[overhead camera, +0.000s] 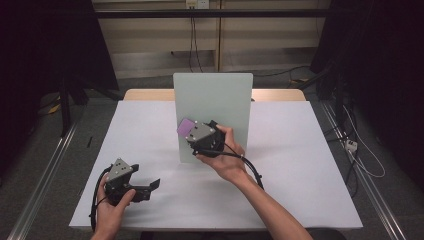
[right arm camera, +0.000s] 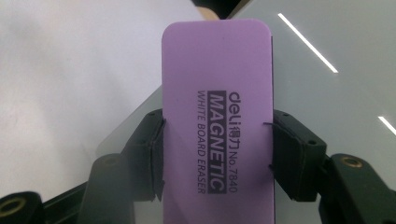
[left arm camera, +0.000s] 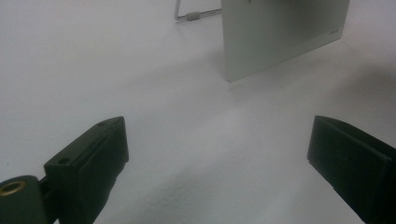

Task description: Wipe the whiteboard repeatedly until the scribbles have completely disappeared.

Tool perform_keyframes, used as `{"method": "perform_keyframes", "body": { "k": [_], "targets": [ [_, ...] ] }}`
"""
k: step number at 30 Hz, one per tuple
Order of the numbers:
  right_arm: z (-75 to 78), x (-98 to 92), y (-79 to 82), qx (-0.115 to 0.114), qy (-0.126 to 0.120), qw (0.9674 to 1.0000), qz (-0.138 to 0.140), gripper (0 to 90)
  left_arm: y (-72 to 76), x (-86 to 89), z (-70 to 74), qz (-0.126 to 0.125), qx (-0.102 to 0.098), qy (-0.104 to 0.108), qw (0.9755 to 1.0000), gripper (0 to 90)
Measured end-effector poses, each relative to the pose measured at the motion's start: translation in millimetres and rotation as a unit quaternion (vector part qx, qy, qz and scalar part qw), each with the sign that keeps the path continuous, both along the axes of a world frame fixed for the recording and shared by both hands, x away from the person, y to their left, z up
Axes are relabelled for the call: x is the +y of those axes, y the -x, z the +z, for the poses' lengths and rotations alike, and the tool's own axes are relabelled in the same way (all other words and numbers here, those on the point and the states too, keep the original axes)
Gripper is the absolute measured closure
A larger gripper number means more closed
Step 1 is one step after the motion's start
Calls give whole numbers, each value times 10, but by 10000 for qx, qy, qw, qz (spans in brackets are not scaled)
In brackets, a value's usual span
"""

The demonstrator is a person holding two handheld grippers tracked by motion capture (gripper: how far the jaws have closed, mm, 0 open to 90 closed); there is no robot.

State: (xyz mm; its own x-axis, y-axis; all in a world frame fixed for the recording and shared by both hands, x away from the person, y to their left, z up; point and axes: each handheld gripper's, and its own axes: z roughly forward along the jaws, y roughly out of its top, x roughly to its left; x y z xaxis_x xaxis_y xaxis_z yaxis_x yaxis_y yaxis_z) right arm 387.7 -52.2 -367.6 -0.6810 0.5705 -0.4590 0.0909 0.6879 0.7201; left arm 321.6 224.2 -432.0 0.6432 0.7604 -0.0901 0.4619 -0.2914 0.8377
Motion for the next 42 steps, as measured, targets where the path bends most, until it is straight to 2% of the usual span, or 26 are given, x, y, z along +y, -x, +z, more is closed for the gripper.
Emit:
{"method": "perform_keyframes", "body": {
  "k": [5,9,15,19,22,27,35,39,42],
  "targets": [
    [-84,30,20,111,52,9999,81,419,0,-2,-5,22,17,41,10000,52],
    [-85,16,9,257,-45,9996,128,419,-2,3,-3,17,7,29,10000,53],
    [-191,72,36,326,111,9991,231,419,-1,3,1,-1,0,10,10000,52],
    [-183,56,21,403,8,9989,251,419,-3,6,-4,18,15,28,10000,53],
    [-120,32,19,300,6,9994,172,418,-3,8,-3,34,11,31,10000,52],
    [62,-69,-32,108,-150,9998,13,419,0,5,-2,21,15,40,10000,53],
    [352,-198,-111,-160,-337,9990,-251,418,-6,1,-5,24,18,46,10000,53],
    [345,-184,-103,-254,-228,9991,-264,419,-3,2,-5,23,20,41,10000,53],
    [298,-165,-86,-239,-176,9992,-261,419,-4,5,-2,-3,10,5,10000,53]
  ]
}}
